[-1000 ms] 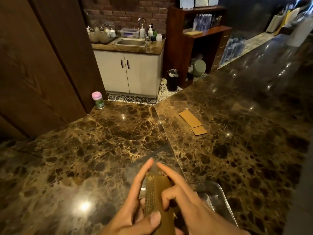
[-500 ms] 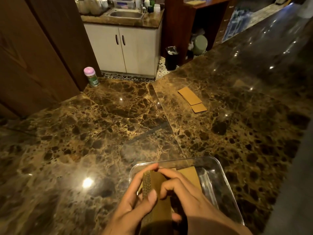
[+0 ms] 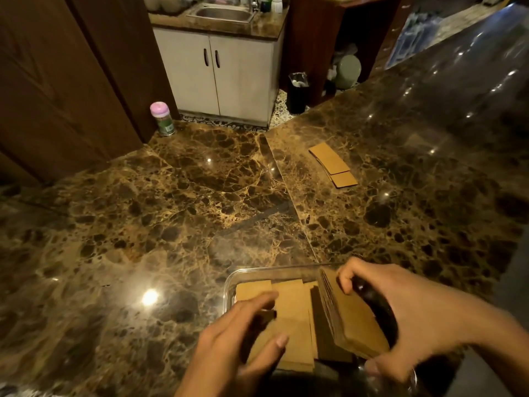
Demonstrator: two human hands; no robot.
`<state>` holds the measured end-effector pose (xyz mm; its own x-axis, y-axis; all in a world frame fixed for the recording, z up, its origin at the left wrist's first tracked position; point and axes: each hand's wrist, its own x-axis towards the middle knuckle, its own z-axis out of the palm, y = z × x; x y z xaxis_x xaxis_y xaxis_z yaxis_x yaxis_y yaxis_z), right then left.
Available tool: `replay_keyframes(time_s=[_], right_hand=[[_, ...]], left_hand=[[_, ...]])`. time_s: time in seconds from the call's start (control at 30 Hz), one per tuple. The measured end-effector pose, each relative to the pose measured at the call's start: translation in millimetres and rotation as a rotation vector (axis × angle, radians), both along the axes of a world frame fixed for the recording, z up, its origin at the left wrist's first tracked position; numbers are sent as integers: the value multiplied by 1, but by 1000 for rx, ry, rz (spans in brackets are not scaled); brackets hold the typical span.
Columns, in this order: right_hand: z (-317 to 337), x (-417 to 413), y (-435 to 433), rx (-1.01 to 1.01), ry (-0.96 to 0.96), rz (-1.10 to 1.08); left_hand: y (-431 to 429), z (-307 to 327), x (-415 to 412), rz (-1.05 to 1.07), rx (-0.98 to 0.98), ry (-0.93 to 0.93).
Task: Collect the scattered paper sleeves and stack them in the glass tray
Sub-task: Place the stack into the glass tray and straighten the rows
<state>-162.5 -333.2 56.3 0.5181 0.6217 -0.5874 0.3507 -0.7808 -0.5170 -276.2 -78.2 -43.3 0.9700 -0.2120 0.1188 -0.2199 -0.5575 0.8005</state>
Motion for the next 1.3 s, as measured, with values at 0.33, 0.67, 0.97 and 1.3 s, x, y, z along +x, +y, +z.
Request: replay_keyframes(time_s=[0.33, 0.67, 0.97, 1.3], right_hand=[[-60, -4, 31, -427, -216, 233], [-68, -18, 28, -259, -208, 33], [-45, -10, 34, -241, -238, 82], [-69, -10, 70, -189, -310, 252]], left_hand=[[-5, -23, 12, -58, 568, -1], [-15, -17, 21, -168, 814, -60], [-16, -20, 24, -114, 720, -83], [-13, -18, 22, 4, 601, -116]])
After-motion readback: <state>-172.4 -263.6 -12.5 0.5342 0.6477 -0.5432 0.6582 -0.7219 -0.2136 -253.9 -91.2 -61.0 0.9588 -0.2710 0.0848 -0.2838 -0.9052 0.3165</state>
